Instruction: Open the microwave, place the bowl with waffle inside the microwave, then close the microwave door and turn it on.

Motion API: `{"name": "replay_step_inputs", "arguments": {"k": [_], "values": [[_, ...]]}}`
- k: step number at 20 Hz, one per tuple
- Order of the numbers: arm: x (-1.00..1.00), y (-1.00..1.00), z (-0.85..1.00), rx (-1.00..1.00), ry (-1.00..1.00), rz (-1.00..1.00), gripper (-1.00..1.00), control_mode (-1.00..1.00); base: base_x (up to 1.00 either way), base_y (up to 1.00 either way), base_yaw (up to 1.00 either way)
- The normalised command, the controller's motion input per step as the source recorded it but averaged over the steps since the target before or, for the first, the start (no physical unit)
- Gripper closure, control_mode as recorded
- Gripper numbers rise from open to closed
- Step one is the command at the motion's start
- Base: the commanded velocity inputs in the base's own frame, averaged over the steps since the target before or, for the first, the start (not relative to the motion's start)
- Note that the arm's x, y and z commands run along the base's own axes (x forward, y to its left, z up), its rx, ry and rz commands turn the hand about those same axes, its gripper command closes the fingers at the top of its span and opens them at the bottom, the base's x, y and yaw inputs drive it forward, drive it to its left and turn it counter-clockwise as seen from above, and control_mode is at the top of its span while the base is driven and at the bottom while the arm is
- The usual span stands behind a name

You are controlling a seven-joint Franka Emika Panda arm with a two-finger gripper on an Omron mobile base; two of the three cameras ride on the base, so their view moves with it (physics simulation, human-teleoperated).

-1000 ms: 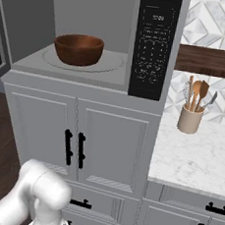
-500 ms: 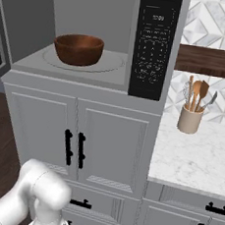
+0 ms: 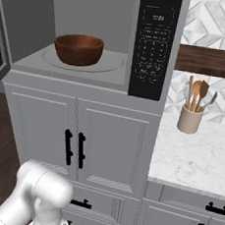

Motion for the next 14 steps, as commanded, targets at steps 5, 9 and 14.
{"name": "replay_step_inputs", "arguments": {"k": [5,9,14], "values": [[0.00,-1.00,0.73,0.00,-0.29,-0.03,1.00,-1.00,0.00,0.00,0.00],[0.00,-1.00,0.74,0.00,-0.28,-0.01,1.00,-1.00,0.00,0.00,0.00],[0.42,-0.98,0.77,0.00,-0.15,0.00,1.00,-1.00,0.00,0.00,0.00]]}}
